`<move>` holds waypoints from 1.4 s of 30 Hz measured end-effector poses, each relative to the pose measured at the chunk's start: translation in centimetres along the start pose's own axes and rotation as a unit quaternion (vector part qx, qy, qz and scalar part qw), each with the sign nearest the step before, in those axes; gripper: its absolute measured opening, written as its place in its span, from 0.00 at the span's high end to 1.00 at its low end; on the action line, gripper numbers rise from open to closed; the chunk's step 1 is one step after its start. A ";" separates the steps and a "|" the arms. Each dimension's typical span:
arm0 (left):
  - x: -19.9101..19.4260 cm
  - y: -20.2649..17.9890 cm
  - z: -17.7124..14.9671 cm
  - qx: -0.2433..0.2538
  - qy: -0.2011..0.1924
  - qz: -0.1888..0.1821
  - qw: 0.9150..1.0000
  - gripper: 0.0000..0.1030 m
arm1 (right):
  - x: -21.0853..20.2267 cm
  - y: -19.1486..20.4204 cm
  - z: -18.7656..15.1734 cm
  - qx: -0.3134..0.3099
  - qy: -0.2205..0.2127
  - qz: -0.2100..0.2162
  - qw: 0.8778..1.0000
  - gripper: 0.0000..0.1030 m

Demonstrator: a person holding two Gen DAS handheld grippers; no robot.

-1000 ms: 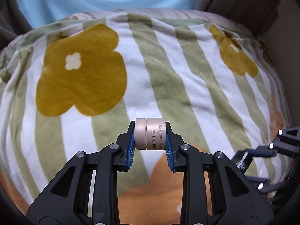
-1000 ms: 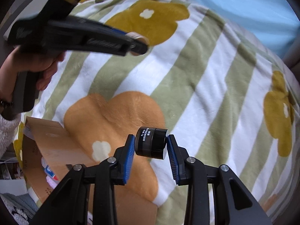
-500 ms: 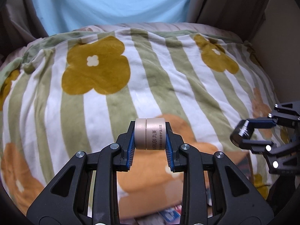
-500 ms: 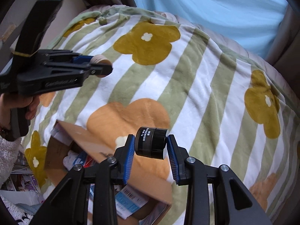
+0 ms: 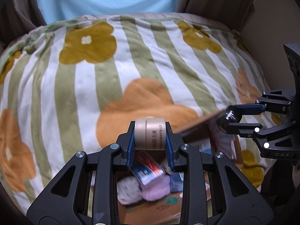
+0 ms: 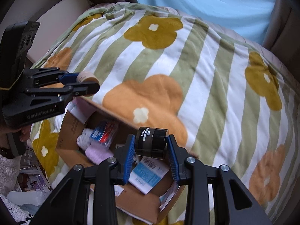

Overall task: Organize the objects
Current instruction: 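Carry the beige cap and black jar into the box and release both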

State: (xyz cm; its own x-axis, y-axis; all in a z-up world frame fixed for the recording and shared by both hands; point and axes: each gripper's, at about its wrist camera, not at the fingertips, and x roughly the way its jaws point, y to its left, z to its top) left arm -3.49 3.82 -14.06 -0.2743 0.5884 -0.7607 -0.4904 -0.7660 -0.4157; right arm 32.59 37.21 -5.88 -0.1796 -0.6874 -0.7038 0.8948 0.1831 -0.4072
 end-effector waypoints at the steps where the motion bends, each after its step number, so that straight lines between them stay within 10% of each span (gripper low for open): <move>1: 0.3 -0.4 -0.5 0.005 0.004 -0.006 1.000 0.76 | 0.2 0.0 -0.5 0.002 0.003 0.001 1.000 0.69; 19: 3.8 -3.1 -3.4 0.017 0.044 -0.044 0.998 0.74 | 2.7 -1.1 -4.1 0.022 0.037 -0.010 0.999 0.69; 20: 3.8 -3.2 -3.5 0.021 0.044 -0.041 0.998 0.68 | 2.8 -1.3 -4.1 0.025 0.037 -0.010 0.999 0.65; 23: 3.5 -3.5 -3.9 0.039 0.041 -0.025 0.998 0.02 | 2.4 -1.6 -4.2 0.025 0.025 -0.014 0.999 0.26; 25: 3.1 -3.4 -4.2 0.043 0.030 -0.023 0.998 0.00 | 2.3 -1.6 -4.3 0.015 0.029 -0.008 0.999 0.15; 42: 2.8 -2.7 -4.2 0.028 0.029 -0.037 0.998 0.00 | 2.6 -1.3 -4.8 -0.008 0.035 -0.024 0.999 0.14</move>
State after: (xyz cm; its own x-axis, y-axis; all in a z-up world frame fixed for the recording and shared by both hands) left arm 0.52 6.40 -17.15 -0.1876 0.6257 -0.7571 -0.5537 -0.7040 -0.4447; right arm 29.03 38.62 -9.99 -0.2516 -0.6450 -0.7216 0.8775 0.1626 -0.4513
